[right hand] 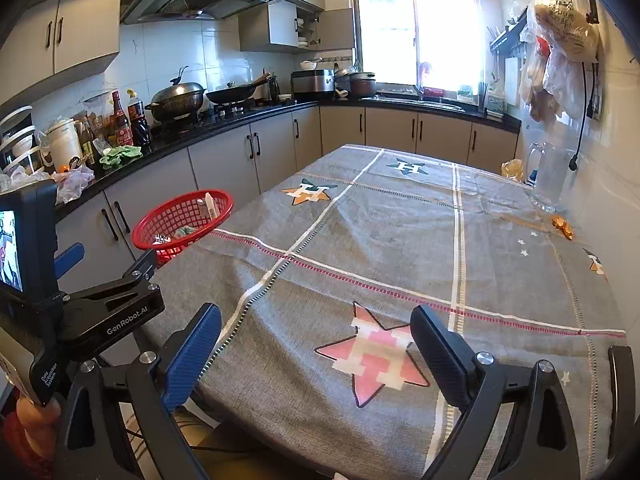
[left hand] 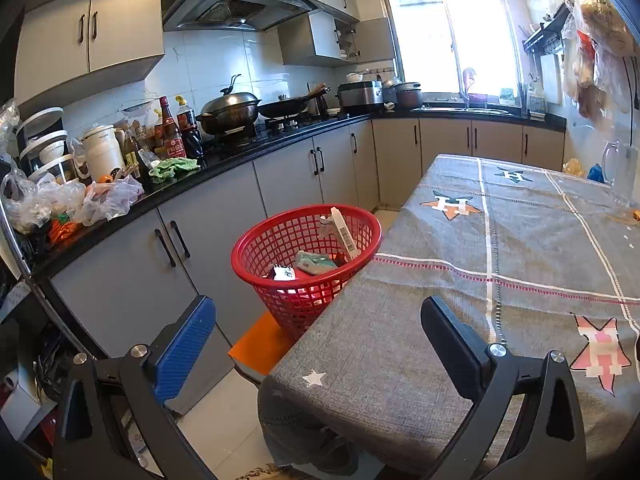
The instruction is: Collect trash
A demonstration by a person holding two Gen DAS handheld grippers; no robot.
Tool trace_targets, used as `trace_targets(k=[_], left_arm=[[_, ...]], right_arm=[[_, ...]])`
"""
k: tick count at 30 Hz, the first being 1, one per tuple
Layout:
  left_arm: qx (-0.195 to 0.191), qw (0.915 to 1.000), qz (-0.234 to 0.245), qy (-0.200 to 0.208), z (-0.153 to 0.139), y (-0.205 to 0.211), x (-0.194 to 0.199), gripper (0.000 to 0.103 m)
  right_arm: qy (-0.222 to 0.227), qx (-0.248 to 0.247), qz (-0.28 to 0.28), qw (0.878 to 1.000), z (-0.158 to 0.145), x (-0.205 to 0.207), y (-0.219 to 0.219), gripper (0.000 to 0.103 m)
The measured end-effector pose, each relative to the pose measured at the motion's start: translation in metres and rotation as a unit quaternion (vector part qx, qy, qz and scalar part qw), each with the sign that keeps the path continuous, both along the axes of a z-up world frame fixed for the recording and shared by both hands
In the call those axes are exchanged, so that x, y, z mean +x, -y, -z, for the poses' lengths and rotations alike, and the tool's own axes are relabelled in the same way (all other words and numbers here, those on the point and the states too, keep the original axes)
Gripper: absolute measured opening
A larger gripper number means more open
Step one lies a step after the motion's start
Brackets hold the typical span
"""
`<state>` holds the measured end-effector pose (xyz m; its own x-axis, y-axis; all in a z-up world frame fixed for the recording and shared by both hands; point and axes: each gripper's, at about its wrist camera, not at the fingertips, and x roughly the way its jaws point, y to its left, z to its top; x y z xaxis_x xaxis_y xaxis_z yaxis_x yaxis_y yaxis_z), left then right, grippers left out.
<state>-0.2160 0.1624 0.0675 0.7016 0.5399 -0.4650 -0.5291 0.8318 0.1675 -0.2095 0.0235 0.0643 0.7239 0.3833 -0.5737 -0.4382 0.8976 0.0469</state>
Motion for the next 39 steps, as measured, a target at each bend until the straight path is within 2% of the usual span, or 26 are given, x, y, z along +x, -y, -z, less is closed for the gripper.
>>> trace_targets(k=[39], left_arm=[[-0.003,1.0,0.001,-0.006,0.006,-0.007,-0.001,0.102]], right_arm=[[-0.021,0.002,0.002,1.0,0.011,0.003,-0.003,0.098]])
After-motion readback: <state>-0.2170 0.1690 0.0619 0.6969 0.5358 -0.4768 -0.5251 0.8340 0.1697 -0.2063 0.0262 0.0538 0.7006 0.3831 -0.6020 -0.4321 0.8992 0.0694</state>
